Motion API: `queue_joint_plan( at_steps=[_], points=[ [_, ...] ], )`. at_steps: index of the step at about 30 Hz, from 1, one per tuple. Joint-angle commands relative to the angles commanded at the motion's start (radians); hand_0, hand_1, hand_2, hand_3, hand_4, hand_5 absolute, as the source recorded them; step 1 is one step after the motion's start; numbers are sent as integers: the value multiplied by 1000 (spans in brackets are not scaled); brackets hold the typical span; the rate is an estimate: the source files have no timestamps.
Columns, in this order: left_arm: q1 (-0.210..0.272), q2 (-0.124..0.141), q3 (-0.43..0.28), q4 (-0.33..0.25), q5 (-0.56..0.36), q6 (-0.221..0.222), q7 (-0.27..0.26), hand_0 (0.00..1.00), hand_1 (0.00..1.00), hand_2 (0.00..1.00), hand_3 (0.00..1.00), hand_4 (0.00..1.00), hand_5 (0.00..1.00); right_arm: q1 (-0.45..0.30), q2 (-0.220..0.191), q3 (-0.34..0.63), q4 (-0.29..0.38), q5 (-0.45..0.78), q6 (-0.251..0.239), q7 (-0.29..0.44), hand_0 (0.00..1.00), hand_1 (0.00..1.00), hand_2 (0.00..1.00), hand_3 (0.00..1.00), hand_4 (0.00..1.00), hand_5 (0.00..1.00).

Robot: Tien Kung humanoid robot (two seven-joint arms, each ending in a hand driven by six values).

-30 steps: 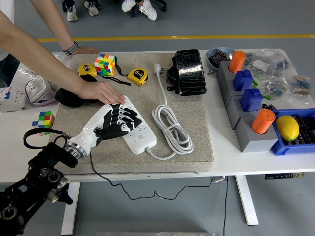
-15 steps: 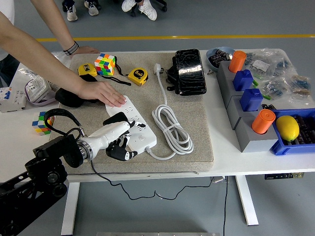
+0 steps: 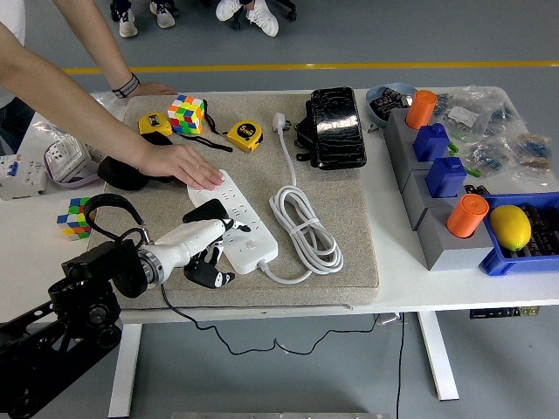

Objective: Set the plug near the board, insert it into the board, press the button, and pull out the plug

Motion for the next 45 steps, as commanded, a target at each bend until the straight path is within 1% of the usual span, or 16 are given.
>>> queue_joint_plan(
  at_steps=[4, 16, 31, 45],
  points=[
    [-5, 0, 9, 3, -1, 5, -3, 57, 74, 152, 858, 772, 2, 2, 0, -3, 0, 0, 0, 0, 549, 573, 533, 505, 814, 361],
    [-9, -12, 20, 47, 7, -4, 3, 57, 74, 152, 854, 777, 2, 4, -1, -7, 1, -1, -1, 1, 549, 572, 533, 505, 814, 361],
    [-8, -14, 24, 49, -9, 3, -14, 57, 75, 152, 851, 779, 2, 6, -1, -3, 3, -10, -1, 1, 549, 572, 532, 505, 813, 360],
    [-6, -20, 34, 79, 1, 1, -14, 58, 76, 153, 845, 783, 2, 7, -1, 0, 5, -15, -1, 1, 551, 571, 533, 505, 813, 360]
  ],
)
